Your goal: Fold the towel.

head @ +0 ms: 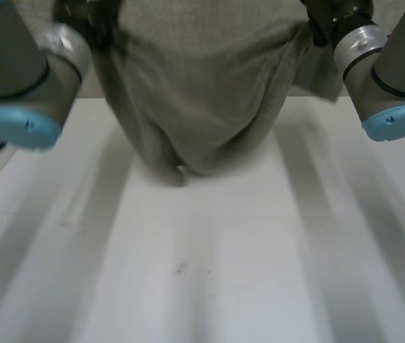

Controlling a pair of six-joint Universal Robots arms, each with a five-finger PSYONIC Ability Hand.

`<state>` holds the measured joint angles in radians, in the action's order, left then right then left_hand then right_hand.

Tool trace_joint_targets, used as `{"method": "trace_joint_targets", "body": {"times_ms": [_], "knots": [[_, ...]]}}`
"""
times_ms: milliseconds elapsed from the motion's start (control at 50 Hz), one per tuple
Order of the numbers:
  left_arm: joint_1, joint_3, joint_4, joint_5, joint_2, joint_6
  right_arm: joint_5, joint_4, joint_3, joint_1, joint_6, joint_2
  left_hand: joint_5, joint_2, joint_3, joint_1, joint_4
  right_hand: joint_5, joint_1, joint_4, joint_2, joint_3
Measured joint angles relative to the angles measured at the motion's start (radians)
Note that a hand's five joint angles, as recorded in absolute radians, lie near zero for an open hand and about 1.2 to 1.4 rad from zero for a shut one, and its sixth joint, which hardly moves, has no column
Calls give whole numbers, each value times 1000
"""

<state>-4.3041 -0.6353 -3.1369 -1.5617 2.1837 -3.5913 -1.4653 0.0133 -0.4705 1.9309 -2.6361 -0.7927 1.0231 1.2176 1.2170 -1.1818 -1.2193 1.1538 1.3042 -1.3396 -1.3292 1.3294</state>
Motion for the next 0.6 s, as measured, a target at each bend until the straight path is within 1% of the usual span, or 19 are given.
{"method": "trace_joint_targets", "body": {"times_ms": [20,80,120,160,180,200,300,340,360,420,520,600], "knots": [[0,56,-30,-15,13,11,-5,18,-24,1,1,-14,0,0,0,0,0,0,1,0,0,0],[1,123,-87,-44,25,34,-7,37,-107,2,8,-52,0,0,0,0,0,0,1,0,0,0],[2,122,-106,-56,23,45,-2,33,-159,1,15,-69,0,0,0,0,0,0,1,0,0,0],[2,72,-110,-63,15,54,11,20,-228,1,28,-88,0,0,0,0,0,0,1,0,0,0],[2,-5,-106,-65,2,58,28,6,-281,0,43,-99,0,0,0,0,0,0,1,0,0,0],[2,-29,-104,-65,-2,58,33,2,-294,0,47,-101,0,0,0,0,0,0,1,0,0,0],[-2,-340,-100,-61,-52,59,110,-30,-456,-4,135,-108,0,0,1,0,0,0,1,0,0,5],[-6,-451,-114,-59,-72,59,135,-37,-526,-7,191,-102,0,0,1,0,0,0,1,0,0,5],[-9,-538,-130,-58,-88,58,147,-39,-571,-9,233,-97,0,0,1,0,0,0,1,0,0,5],[-14,-712,-171,-56,-126,55,163,-41,-673,-13,339,-87,0,0,1,0,0,0,1,0,0,5],[-18,-864,-216,-55,-172,52,166,-40,-785,-21,457,-91,0,0,1,0,0,4,1,0,0,5],[-17,-963,-237,-54,-231,52,166,-46,-886,-41,525,-140,0,0,1,0,0,4,1,0,0,5]]}}
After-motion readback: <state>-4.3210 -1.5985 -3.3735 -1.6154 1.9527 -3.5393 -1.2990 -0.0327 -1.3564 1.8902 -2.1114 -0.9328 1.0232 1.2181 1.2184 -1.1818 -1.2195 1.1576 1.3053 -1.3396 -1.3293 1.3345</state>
